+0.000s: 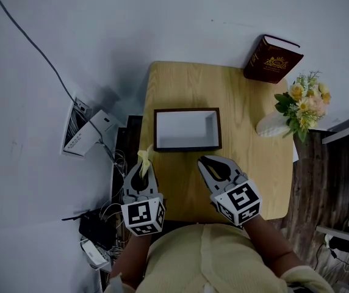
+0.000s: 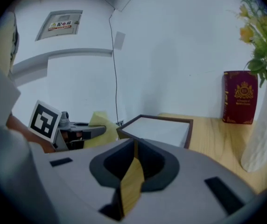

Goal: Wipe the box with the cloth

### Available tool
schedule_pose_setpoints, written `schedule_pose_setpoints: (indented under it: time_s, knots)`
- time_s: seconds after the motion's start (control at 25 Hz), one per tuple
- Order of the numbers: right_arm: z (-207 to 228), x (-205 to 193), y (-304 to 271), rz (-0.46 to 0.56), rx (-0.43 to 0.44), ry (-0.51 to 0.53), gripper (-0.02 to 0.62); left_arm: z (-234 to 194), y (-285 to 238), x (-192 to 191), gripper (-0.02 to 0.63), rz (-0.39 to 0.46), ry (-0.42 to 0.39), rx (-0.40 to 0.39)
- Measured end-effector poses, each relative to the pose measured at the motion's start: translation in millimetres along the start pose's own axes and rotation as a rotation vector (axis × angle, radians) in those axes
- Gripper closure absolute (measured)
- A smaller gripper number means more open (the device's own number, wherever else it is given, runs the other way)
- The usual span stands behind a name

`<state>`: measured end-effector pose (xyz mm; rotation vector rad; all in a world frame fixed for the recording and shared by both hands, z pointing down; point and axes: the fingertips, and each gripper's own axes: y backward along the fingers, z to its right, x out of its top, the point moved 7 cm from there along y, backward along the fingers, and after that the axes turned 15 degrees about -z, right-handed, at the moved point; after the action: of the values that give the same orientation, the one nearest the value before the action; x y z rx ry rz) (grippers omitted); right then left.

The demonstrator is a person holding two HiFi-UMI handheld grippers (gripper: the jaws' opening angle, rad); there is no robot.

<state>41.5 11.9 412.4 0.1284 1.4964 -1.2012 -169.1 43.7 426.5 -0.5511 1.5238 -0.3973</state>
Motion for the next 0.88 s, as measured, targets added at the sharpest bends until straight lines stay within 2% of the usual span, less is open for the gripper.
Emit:
schedule_pose_setpoints:
  time_s: [0.32,0.88]
  knots:
    - [-3.9,-14.9,2.5,-0.027,0.010,-0.028,0.551,16.2,-15.3,-11.5,0.577,-0.060,-0.028,-0.047]
    - [7.9,-38.1,16.8,-0.047,-0.058,-0.116,0.551,63.9,-56.1,-8.3,0.577,-0.148,-0.046,-0.274]
